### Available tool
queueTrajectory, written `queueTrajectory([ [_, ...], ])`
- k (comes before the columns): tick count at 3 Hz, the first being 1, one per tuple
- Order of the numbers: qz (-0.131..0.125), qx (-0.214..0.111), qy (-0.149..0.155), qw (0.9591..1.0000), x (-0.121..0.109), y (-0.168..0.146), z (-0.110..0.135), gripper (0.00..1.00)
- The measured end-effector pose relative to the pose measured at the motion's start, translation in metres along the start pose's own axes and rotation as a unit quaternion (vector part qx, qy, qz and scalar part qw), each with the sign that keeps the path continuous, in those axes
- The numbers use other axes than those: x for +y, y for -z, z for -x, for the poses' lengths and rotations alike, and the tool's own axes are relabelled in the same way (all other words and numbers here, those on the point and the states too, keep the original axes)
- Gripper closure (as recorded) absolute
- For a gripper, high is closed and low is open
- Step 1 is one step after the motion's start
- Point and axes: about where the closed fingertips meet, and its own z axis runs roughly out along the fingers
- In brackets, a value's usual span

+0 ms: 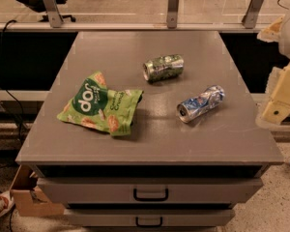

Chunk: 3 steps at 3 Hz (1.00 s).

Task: Pick green can

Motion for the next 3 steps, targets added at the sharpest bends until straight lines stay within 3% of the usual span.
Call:
queueTrajectory([
  [1,-0.001,-0.001,0.001,1.0,-0.001,0.0,0.001,0.0],
  [2,0.001,-0.005,0.052,0.9986,-0.031,-0.024,0.021,0.0],
  [3,0.017,-0.02,0.126,0.9917,-0.07,-0.065,0.06,0.0],
])
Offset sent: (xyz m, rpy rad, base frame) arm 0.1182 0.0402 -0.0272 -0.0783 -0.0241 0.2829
